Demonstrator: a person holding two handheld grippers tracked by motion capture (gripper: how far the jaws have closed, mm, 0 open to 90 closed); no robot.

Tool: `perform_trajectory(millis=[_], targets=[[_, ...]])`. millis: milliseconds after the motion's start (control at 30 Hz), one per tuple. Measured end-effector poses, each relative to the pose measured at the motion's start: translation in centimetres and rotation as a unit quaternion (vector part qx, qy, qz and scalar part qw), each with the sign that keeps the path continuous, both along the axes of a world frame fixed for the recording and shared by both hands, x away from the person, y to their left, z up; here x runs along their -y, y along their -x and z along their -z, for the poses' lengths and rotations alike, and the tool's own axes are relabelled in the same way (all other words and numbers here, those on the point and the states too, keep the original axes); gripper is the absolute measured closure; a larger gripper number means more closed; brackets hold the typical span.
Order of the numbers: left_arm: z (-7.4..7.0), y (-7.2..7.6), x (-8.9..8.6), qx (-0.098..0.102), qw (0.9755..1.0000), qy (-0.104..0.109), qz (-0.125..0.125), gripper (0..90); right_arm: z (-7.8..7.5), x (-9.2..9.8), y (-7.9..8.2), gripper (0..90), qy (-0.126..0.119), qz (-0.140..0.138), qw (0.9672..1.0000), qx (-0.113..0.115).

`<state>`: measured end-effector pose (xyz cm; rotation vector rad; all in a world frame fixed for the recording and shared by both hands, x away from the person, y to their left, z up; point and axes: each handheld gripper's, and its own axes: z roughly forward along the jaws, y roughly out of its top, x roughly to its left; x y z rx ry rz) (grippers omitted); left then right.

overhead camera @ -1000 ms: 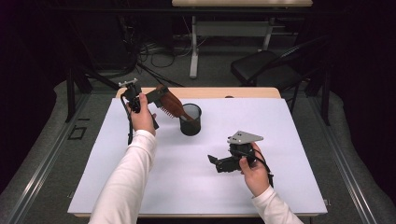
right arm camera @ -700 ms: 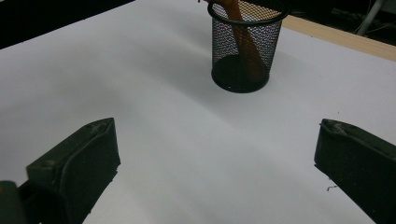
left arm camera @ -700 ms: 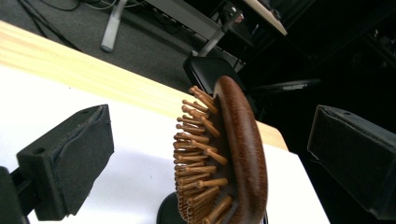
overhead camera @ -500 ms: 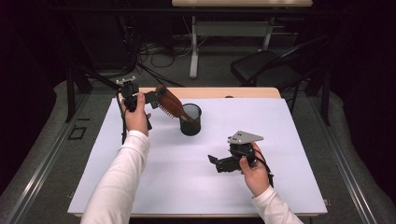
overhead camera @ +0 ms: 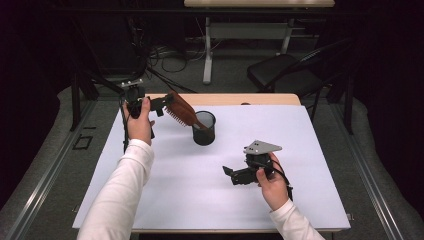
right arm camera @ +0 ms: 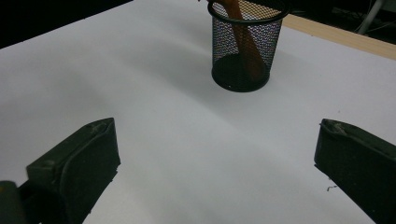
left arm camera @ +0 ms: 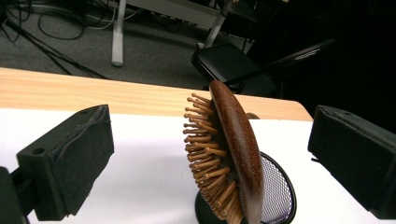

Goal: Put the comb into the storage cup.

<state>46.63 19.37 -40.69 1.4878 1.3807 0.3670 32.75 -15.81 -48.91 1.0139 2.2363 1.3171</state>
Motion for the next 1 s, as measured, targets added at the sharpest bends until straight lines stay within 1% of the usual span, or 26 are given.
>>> perform_trajectory(millis=[67,100,233,333,433,567,667,767,900,1000], targets=[[-0.2,0.2,-0.3,0.006,1.0,-0.001,-0.002,0.4,0.0,0.0,0.0,0.0,0.0,0.0,1.0,-0.001],[-0.4,0.3,-0.5,0.005,1.0,-0.002,-0.001,0.4,0.1,-0.1,0.0,0.0,0.0,0.0,1.0,-0.001],[-0.6,0.6,-1.2,0.005,0.9998,-0.019,0.004,0.4,0.1,-0.1,0.0,0.0,0.002,-0.001,1.0,-0.004],[-0.7,0.9,-1.7,0.006,0.9996,-0.025,0.007,0.4,0.2,-0.1,-0.1,0.0,0.001,-0.001,1.0,-0.004],[-1.0,1.2,-2.1,0.011,0.9994,-0.031,0.012,0.4,0.2,-0.1,-0.1,0.0,0.002,-0.002,1.0,-0.004],[-1.3,1.6,-2.4,0.018,0.9985,-0.049,0.019,0.4,0.1,0.0,-0.1,0.0,0.001,-0.001,1.0,-0.003],[-1.4,2.0,-2.5,0.019,0.9979,-0.058,0.022,0.4,0.1,0.0,-0.1,0.0,0.0,-0.001,1.0,-0.003],[-1.4,2.2,-2.5,0.018,0.998,-0.057,0.021,0.4,0.1,0.0,-0.1,0.0,0.0,-0.001,1.0,-0.003],[-1.5,2.5,-2.2,0.019,0.9975,-0.065,0.023,0.4,0.0,0.1,-0.1,0.0,-0.001,0.001,1.0,-0.003],[-1.6,2.7,-2.0,0.023,0.9964,-0.078,0.022,0.4,0.0,0.2,-0.1,0.0,-0.001,0.003,1.0,-0.003]])
